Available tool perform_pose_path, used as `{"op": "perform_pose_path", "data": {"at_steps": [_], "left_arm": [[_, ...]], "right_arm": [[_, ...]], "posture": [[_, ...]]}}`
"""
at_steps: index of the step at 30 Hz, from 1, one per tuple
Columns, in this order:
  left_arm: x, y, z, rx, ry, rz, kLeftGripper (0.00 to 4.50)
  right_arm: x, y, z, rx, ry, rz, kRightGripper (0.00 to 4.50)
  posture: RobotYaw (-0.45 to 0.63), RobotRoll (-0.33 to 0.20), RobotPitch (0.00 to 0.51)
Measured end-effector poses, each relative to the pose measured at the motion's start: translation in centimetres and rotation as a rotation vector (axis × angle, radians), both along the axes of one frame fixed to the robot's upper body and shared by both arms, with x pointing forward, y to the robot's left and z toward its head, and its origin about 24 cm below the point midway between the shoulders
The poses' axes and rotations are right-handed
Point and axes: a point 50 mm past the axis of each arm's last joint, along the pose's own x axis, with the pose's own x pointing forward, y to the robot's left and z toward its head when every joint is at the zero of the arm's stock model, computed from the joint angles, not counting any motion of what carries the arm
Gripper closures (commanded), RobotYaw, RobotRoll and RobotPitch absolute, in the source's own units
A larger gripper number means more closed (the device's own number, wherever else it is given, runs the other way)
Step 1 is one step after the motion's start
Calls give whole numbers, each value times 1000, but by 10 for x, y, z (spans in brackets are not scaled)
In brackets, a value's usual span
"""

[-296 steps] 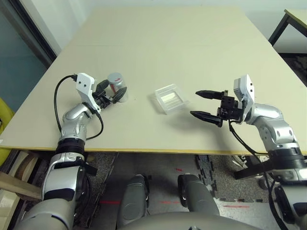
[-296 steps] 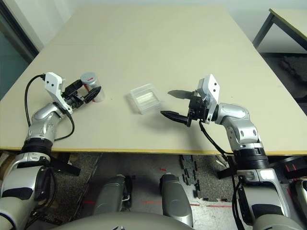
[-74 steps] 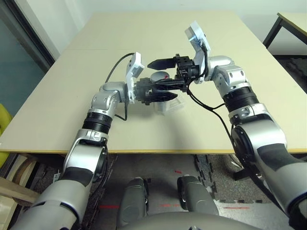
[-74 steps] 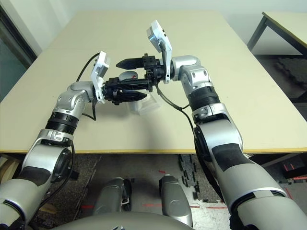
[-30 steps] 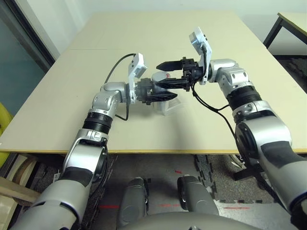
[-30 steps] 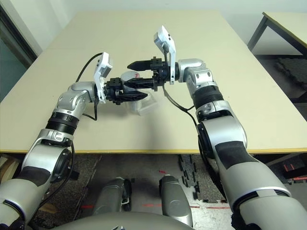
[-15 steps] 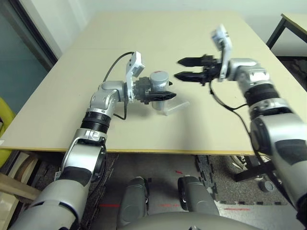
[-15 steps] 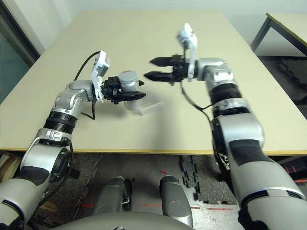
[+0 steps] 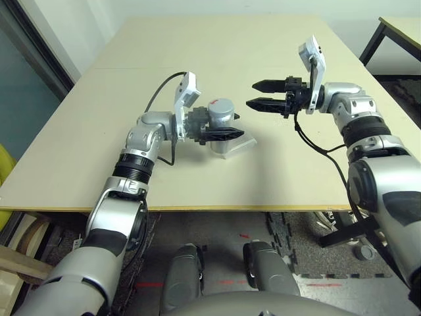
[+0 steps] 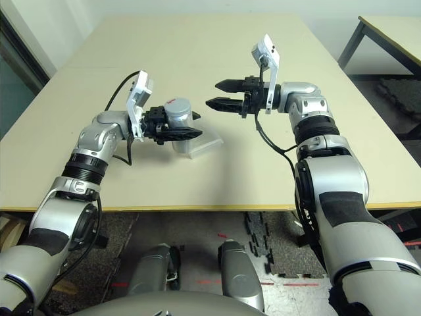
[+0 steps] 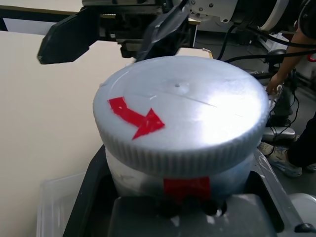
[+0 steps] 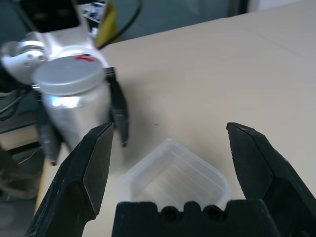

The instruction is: Pour the medicine from the bottle into the box.

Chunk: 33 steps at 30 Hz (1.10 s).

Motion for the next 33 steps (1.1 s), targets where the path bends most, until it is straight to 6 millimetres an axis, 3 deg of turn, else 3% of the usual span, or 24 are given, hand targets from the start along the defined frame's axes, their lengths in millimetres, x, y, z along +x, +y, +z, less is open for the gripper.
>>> {"op": "perform_pose_path", "data": {"at_steps": [7,14,33], "left_arm": [[1,-1,4,0,-21,-1,1831],[3,2,0,3,-9,12,1831],[3,-2,1,-6,-18,2,1831]], "right_arm": [[-9,24,16,39,-31,181,0],[-18,41,15,32,-26,271,0],[-15,67,9,60,-59,227,0]], "posture": [[-209,0,33],[-211,0,30],[-207,0,40]]}}
